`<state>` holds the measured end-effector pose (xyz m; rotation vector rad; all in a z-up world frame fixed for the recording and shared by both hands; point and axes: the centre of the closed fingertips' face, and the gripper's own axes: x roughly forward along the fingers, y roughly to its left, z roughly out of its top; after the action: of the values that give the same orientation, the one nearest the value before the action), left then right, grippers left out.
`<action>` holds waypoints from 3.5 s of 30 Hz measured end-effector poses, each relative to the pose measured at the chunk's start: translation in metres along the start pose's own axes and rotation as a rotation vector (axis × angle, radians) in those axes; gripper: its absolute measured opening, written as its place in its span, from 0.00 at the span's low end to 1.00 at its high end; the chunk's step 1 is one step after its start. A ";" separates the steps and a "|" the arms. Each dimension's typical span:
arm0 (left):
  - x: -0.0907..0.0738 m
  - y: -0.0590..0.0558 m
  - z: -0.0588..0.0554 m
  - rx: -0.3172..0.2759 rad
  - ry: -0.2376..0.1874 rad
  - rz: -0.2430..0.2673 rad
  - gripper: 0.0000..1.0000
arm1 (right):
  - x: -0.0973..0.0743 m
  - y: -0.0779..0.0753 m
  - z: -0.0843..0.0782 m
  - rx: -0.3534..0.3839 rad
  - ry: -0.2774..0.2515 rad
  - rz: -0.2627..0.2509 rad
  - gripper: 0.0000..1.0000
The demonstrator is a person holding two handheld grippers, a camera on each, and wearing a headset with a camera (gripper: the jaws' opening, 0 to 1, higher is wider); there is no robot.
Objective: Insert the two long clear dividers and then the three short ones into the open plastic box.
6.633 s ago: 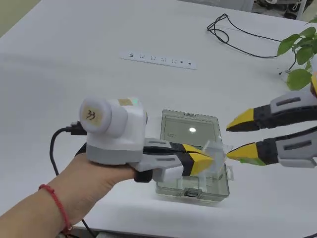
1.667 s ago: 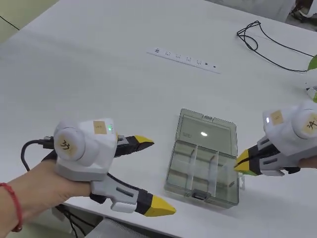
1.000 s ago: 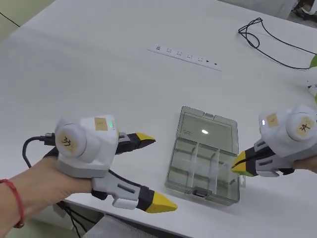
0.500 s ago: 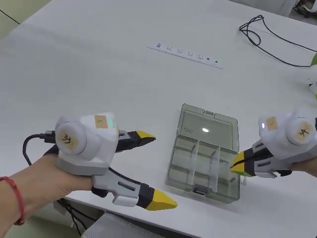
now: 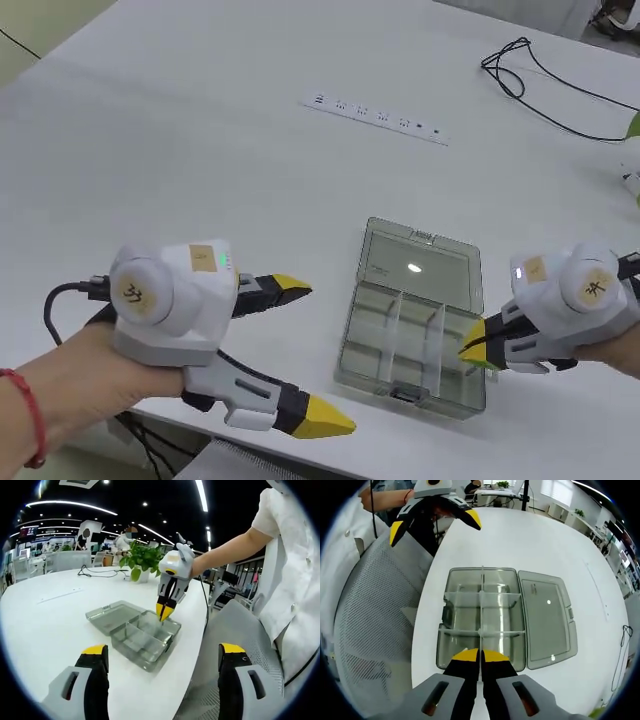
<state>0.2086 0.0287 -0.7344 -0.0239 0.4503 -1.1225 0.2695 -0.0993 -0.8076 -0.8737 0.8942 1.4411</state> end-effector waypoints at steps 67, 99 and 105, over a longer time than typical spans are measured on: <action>-0.006 0.009 0.013 0.053 0.016 0.026 1.00 | -0.086 0.013 -0.005 0.297 -0.287 -0.319 0.40; -0.004 0.013 -0.008 0.077 0.098 0.019 1.00 | -0.089 0.048 -0.042 0.524 -0.440 -0.425 0.79; -0.005 0.014 -0.006 0.076 0.087 0.026 1.00 | -0.090 0.047 -0.041 0.521 -0.442 -0.426 0.80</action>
<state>0.2172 0.0404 -0.7415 0.0974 0.4834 -1.1175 0.2276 -0.1764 -0.7420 -0.3050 0.6477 0.9107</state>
